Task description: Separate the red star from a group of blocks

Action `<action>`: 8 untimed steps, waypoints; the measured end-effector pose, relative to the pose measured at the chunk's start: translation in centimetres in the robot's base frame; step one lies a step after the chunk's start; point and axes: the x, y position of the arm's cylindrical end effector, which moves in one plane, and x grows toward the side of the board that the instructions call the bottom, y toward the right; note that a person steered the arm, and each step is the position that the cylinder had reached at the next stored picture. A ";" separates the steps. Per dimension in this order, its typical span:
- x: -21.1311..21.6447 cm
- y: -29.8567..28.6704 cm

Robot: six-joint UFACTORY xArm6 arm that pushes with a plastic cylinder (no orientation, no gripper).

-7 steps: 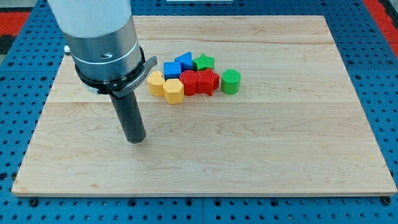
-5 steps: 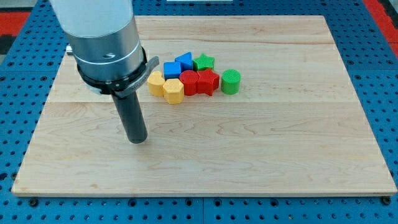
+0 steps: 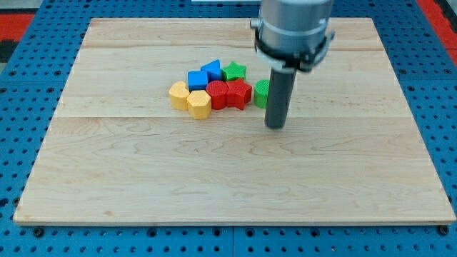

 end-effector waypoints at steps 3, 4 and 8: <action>-9.6 -4.2; -9.5 -7.8; 3.4 5.4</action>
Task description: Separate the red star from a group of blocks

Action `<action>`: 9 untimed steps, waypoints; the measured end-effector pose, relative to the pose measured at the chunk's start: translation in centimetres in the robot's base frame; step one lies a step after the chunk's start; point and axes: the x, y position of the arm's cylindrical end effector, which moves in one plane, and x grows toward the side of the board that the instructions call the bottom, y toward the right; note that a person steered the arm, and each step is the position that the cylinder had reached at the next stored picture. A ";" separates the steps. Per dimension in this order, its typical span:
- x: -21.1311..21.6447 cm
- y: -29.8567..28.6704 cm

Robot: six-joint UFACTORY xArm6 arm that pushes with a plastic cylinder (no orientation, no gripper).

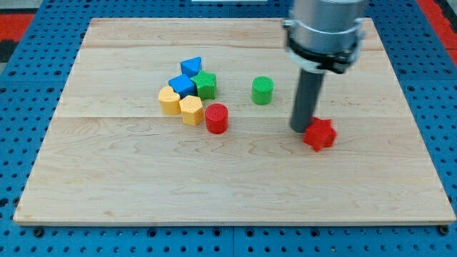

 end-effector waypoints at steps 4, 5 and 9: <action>-2.0 7.7; 0.8 11.4; 1.7 12.2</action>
